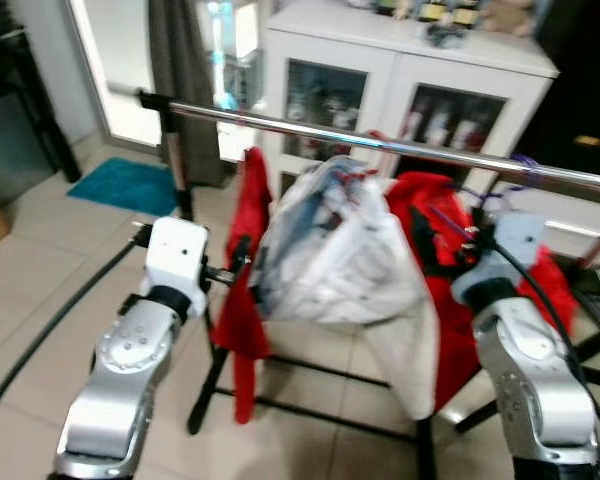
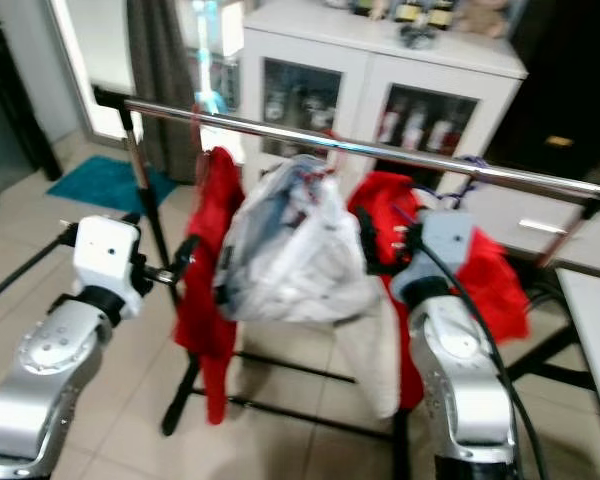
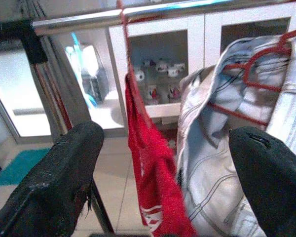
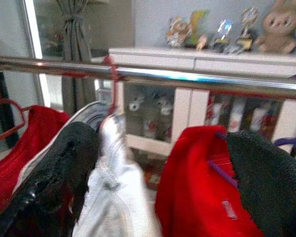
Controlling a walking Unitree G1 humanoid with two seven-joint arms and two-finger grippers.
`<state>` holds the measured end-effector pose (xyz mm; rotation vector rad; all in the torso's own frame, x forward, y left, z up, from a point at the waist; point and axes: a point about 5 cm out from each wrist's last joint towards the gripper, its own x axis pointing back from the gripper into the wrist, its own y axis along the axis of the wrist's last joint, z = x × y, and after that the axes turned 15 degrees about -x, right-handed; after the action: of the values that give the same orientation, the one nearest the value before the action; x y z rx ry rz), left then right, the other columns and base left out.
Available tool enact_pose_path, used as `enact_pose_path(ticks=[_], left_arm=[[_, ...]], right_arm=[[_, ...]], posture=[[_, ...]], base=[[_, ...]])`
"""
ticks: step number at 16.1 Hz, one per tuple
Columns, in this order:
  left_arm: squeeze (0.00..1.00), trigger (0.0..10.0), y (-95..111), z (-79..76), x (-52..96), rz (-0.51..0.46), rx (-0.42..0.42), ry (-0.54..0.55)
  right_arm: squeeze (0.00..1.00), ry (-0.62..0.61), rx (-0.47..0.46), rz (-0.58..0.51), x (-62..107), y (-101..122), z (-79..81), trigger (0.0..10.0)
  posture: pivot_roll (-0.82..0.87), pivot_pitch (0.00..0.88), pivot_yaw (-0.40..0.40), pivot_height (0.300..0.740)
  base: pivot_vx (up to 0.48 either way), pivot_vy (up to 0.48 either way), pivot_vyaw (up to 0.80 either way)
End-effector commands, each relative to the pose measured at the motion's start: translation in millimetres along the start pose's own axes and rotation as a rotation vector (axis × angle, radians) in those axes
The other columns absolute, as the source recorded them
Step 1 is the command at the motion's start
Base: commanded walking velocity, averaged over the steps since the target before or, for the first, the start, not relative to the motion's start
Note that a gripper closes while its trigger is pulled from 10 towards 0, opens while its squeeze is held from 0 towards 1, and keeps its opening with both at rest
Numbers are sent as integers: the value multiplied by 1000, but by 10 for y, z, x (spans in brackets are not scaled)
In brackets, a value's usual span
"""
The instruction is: Hang hanger
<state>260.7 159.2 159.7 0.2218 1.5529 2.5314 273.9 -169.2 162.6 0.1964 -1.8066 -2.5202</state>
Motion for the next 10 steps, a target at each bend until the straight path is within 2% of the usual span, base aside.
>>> enact_pose_path(ticks=[1,3,4,5,7,8,9,10], left_arm=[[467,10000,14,-22,10,-6,6,-15],[459,10000,2,20,22,-7,-4,-8],[443,10000,5,26,20,-10,18,-21],[435,10000,25,1,15,-24,19,-80],[408,10000,42,-24,35,-38,11,-136],[165,10000,56,-50,67,-51,4,-190],[0,10000,62,-67,87,-56,-5,-224],[0,10000,52,-104,105,-54,13,-289]], right_arm=[[0,-45,3,-19,-22,51,-85,10000],[0,-10,9,1,-84,38,-65,10000],[0,-5,25,19,-128,31,-64,10000],[0,-43,30,26,-216,53,-125,10000],[0,-59,54,40,-285,56,-185,10000],[925,-62,72,58,-375,57,-234,10000],[1000,-68,82,71,-443,58,-269,10000],[1000,-97,117,106,-601,55,-346,10000]], posture=[[-71,0,-52,740],[-64,0,-54,740],[-65,0,-53,740],[-63,0,-52,740],[-57,0,-53,740],[-49,0,-56,740],[-47,0,-55,740],[-42,0,-57,740]], base=[[0,-304,0],[0,-150,0],[0,0,0],[0,0,0],[0,0,0],[0,0,0],[0,0,0],[0,0,0]])
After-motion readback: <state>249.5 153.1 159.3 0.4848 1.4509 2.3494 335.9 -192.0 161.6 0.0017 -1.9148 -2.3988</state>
